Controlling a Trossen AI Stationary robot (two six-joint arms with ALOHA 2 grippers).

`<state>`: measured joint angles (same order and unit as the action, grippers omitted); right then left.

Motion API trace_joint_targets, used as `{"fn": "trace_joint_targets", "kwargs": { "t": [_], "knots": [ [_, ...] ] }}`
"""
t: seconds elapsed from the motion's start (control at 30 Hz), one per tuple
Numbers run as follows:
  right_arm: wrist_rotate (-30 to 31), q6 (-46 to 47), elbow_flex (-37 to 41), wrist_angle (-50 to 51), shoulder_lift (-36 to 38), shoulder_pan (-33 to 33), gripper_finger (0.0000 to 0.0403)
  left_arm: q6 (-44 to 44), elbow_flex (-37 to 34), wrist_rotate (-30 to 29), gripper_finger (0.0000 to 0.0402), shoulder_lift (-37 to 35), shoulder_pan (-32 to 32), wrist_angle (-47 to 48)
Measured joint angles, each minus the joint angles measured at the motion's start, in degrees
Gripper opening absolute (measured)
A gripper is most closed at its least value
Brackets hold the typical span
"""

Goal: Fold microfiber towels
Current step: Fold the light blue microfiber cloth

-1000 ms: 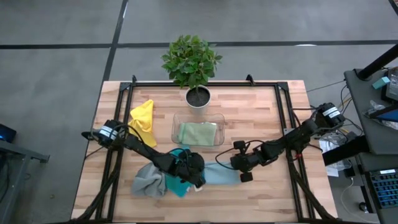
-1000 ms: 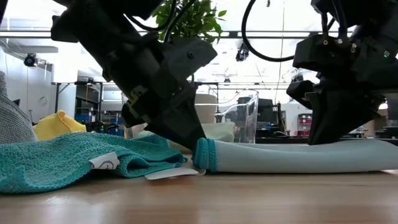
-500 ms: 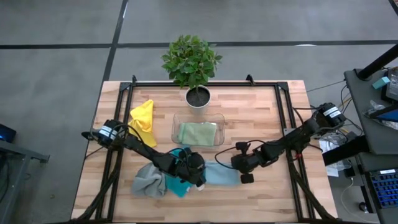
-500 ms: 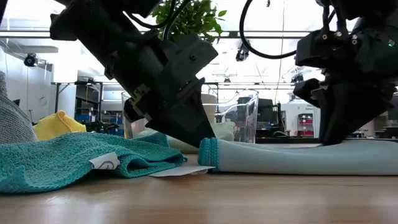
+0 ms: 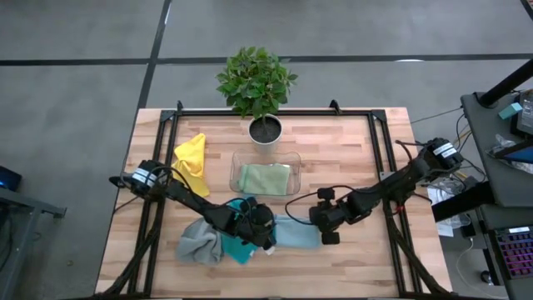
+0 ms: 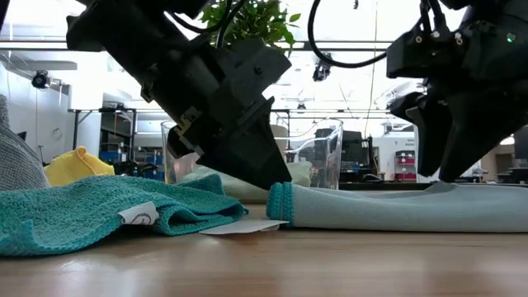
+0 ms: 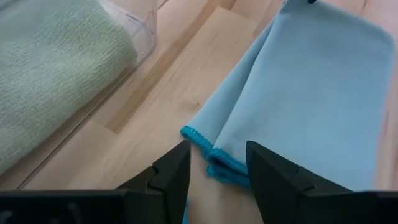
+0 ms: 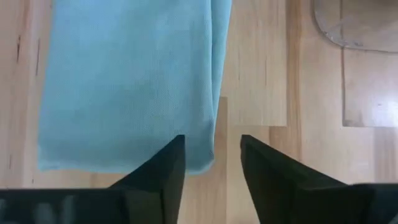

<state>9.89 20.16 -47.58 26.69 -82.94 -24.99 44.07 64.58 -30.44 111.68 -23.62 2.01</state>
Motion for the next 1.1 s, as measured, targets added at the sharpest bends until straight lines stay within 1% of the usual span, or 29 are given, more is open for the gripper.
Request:
{"fn": "trace_joint_targets", "kwargs": {
  "t": [0.13,0.2,0.47,0.57,0.7,0.8,0.9,0.97,1.1],
  "knots": [
    [0.2,-0.4,-1.5,0.5,0.0,0.0,0.0162,-1.3,0.0,0.0,0.0142,-0.1,0.0,-0.1],
    [0.2,-0.5,-2.0,0.4,0.0,0.0,0.0165,-1.3,0.0,0.0,0.0151,-0.1,0.0,-0.1],
    [0.2,-0.1,-2.8,-1.5,0.0,0.0,0.0167,-1.1,1.0,1.6,0.0222,-0.5,0.0,-0.2],
    [0.5,0.0,-2.8,-2.6,0.0,0.0,0.0167,-2.5,1.6,3.6,0.0238,-1.4,-0.1,-0.1],
    [0.9,-1.0,-1.5,-9.6,0.0,0.0,0.0167,-5.4,1.8,5.6,0.0242,-4.0,-0.3,0.5],
    [1.0,-2.4,-1.0,-13.8,-0.6,0.0,0.0167,-7.2,1.8,6.0,0.0242,-6.1,-0.5,2.8],
    [3.7,-3.0,-1.0,-17.0,-1.7,0.2,0.0167,-8.5,1.8,6.0,0.0242,-7.8,-0.5,5.2],
    [5.4,-4.1,-0.9,-19.8,-2.8,0.4,0.0166,-8.5,1.8,6.0,0.0242,-8.6,-0.5,5.9],
    [6.0,-6.9,-0.9,-26.8,-6.5,1.1,0.0163,-8.5,1.7,5.7,0.0242,-8.7,-0.5,6.1]
  ]
}}
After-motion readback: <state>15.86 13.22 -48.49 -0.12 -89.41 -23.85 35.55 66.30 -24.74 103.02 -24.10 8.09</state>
